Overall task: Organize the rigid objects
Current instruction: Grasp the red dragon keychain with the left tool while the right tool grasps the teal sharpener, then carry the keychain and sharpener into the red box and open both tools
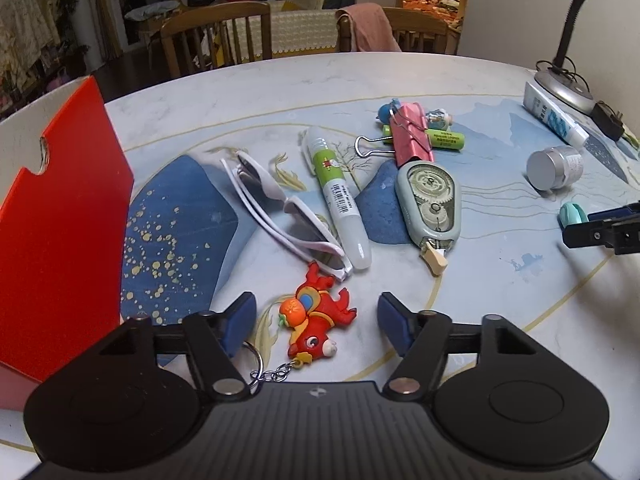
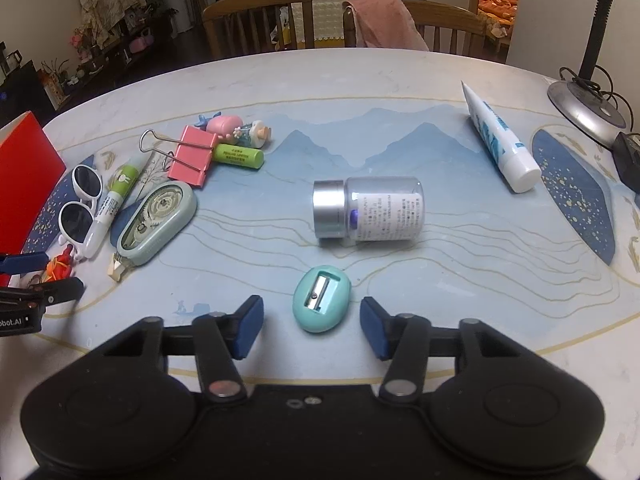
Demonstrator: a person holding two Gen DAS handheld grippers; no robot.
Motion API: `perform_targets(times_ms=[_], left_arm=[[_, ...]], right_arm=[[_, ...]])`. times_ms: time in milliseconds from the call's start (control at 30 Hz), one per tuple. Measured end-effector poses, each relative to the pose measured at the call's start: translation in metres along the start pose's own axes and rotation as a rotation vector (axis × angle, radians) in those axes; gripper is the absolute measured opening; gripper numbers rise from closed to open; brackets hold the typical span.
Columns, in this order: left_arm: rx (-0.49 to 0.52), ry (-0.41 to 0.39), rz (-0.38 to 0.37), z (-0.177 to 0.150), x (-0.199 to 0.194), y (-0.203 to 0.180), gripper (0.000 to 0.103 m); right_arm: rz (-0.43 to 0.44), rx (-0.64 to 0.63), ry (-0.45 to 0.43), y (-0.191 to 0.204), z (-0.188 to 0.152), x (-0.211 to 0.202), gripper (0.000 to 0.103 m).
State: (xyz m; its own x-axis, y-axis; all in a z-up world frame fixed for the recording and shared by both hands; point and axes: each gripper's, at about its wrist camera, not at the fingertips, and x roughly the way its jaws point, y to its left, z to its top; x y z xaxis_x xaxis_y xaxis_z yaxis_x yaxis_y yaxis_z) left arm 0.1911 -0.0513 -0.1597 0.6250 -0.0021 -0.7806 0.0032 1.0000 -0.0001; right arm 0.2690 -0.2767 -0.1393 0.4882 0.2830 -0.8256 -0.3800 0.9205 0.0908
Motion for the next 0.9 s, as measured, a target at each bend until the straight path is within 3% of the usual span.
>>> perform_targets(times_ms=[267, 367, 533, 900], left_arm=[[0.011, -0.004, -0.004, 0.001, -0.003, -0.003, 0.04], [0.007, -0.004, -0.001, 0.001, -0.003, -0.003, 0.04], [-0.003, -0.008, -0.003, -0.001, -0.009, -0.002, 0.04], [-0.07, -0.013, -0.062, -0.006, -0.04, 0.013, 0.04]], right_arm=[[-0.027, -0.007, 0.005, 0.003, -0.001, 0.004, 0.036], [-0.04, 0.003, 0.003, 0.001, 0.0, 0.004, 0.03], [-0.042, 0.017, -0.005, 0.0, 0.0, 0.002, 0.03], [0.057, -0.004, -0.053, 0.027, 0.0, -0.044, 0.03]])
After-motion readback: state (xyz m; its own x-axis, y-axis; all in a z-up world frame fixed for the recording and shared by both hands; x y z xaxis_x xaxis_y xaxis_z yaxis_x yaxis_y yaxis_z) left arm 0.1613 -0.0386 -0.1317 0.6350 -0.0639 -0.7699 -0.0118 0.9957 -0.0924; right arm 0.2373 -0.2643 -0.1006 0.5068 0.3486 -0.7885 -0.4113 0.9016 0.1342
